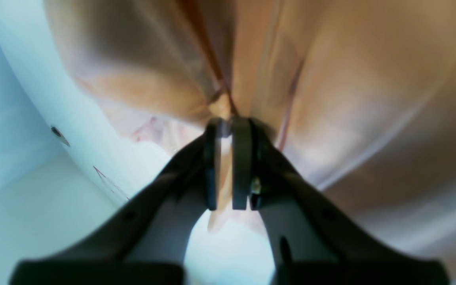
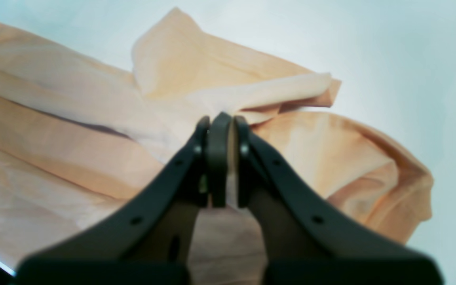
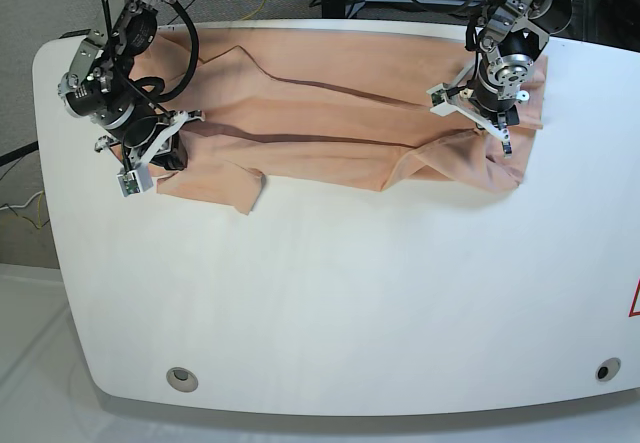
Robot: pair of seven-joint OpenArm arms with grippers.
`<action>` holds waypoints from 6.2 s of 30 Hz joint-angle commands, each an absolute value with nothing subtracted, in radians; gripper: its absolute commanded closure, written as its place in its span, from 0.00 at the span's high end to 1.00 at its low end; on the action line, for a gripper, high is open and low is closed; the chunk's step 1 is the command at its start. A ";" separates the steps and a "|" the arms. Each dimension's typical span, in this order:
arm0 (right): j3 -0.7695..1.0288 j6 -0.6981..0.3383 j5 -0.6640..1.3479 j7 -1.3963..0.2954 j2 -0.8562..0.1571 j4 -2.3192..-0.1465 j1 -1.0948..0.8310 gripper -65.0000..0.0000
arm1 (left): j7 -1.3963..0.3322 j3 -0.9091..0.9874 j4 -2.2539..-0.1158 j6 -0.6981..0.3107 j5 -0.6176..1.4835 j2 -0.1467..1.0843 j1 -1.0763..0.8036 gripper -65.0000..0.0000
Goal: Fold the T-shirt properly
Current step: 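Drag the held edge with the left gripper away from the right gripper, then open the left gripper and release the shirt edge, then open the right gripper and lower both grippers onto the shirt edges, then close the right gripper on the shirt corner and pull it away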
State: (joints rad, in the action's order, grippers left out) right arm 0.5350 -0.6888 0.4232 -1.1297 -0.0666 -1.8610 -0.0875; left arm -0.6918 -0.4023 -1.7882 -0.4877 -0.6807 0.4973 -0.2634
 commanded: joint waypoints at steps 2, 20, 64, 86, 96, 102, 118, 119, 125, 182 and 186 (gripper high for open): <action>0.536 -0.693 0.437 -1.109 -0.077 -1.876 -0.079 0.03 | -0.699 -0.374 -1.805 -0.476 -0.699 0.504 -0.239 0.05; 0.536 -0.693 0.437 -1.109 -0.079 -1.842 -0.079 0.03 | -0.679 -0.291 -1.857 -0.476 -0.704 0.470 -0.197 0.05; 0.538 -0.693 0.444 -1.109 -0.097 -1.828 -0.101 0.04 | -0.622 -0.071 -1.854 -0.476 -0.656 0.536 -0.340 0.11; 0.538 -0.693 0.435 -1.109 -0.104 -1.908 -0.093 0.66 | -0.616 -0.068 -1.851 -0.476 -0.530 0.366 -0.171 0.64; 0.538 -0.693 0.334 -1.106 -0.124 -1.905 -0.074 0.66 | -0.622 -0.007 -1.781 -0.475 -0.357 0.337 -0.110 0.64; 0.538 -0.693 0.305 -1.106 -0.124 -1.859 -0.068 0.66 | -0.622 -0.010 -1.702 -0.475 -0.352 0.332 -0.087 0.64; 0.536 -0.691 0.302 -1.106 -0.064 -1.759 0.012 0.66 | -0.619 -0.010 -1.641 -0.475 -0.352 0.321 -0.085 0.64; 0.536 -0.691 0.302 -1.106 -0.059 -1.753 0.015 0.66 | -0.619 -0.010 -1.641 -0.475 -0.352 0.321 -0.085 0.64; 0.536 -0.691 0.302 -1.102 -0.050 -1.712 0.024 0.66 | -0.619 -0.010 -1.641 -0.475 -0.352 0.321 -0.085 0.64; 0.417 -0.698 0.311 -1.027 -0.071 -1.837 -0.068 0.00 | -0.618 -0.012 -1.643 -0.475 -0.352 0.320 -0.085 0.64; 0.414 -0.698 0.312 -1.029 -0.070 -1.886 -0.107 0.00 | -0.618 -0.013 -1.643 -0.475 -0.352 0.318 -0.070 0.64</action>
State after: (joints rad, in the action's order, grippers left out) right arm 0.4141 -0.6930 0.2958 -1.0435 -0.0631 -1.8469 -0.1032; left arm -0.6312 -0.0158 -1.6264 -0.4862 -0.3496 0.3088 -0.0963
